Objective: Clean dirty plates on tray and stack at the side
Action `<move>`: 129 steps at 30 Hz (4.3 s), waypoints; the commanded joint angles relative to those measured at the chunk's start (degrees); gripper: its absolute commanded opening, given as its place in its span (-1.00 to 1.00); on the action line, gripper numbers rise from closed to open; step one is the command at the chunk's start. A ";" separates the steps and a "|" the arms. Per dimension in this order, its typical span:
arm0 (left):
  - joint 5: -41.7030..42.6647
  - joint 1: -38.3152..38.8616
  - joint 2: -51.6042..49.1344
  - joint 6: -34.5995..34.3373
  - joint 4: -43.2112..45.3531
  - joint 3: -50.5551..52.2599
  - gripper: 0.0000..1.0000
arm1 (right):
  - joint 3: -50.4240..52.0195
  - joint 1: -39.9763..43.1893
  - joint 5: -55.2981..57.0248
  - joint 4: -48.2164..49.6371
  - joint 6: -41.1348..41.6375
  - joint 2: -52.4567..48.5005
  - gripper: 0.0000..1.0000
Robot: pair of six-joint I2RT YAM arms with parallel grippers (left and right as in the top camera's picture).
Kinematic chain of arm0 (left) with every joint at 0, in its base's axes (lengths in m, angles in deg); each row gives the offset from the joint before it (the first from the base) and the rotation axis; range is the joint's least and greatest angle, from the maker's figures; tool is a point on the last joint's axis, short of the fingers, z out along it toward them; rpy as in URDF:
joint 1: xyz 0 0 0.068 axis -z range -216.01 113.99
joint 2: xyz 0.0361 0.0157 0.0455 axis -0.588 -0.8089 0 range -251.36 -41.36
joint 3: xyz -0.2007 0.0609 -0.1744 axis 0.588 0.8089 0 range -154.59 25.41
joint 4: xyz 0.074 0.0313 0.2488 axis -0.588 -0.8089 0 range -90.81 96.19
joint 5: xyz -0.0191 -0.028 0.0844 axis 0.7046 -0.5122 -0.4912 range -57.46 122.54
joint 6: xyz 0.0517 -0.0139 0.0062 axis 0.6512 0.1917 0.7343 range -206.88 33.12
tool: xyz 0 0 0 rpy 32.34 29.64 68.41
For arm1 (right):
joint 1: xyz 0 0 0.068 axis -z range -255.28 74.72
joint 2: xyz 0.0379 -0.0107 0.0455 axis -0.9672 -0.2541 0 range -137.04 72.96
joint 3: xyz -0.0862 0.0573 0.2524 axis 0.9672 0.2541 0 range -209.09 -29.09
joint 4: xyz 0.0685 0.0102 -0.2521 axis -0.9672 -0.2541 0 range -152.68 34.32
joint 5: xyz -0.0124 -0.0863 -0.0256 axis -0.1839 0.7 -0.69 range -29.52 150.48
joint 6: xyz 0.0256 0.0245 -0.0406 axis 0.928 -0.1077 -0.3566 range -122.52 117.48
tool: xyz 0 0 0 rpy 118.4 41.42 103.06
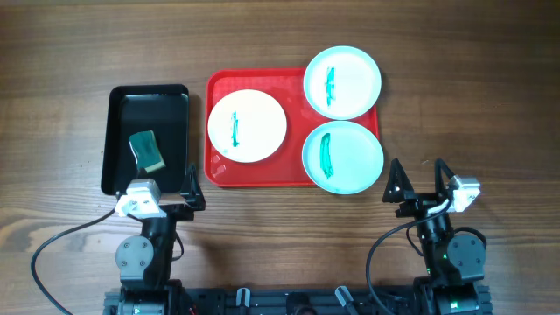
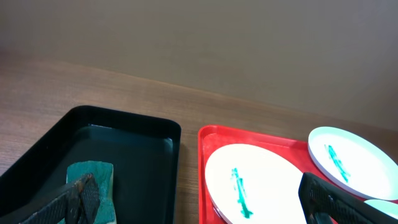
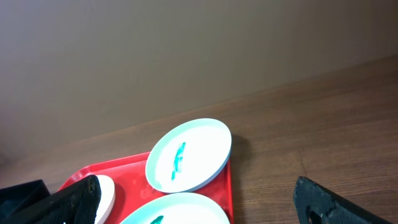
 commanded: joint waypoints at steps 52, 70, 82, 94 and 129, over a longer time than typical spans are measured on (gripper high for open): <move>0.70 -0.31 0.35 0.28 -0.02 0.35 1.00 | 0.09 -0.22 -0.48 0.13 -0.61 0.15 0.99; 0.70 -0.31 0.35 0.28 -0.02 0.35 1.00 | 0.09 -0.22 -0.48 0.13 -0.59 0.15 1.00; 0.70 -0.31 0.35 0.28 -0.02 0.35 1.00 | 0.09 -0.22 -0.07 0.15 -1.09 0.15 1.00; 0.70 -0.31 0.35 0.28 -0.02 0.35 1.00 | 0.09 -0.22 -0.04 0.17 -1.01 0.15 1.00; -1.07 -0.31 -0.04 0.33 -1.73 -4.76 1.00 | -7.54 -0.22 -0.07 0.24 -17.49 -1.57 1.00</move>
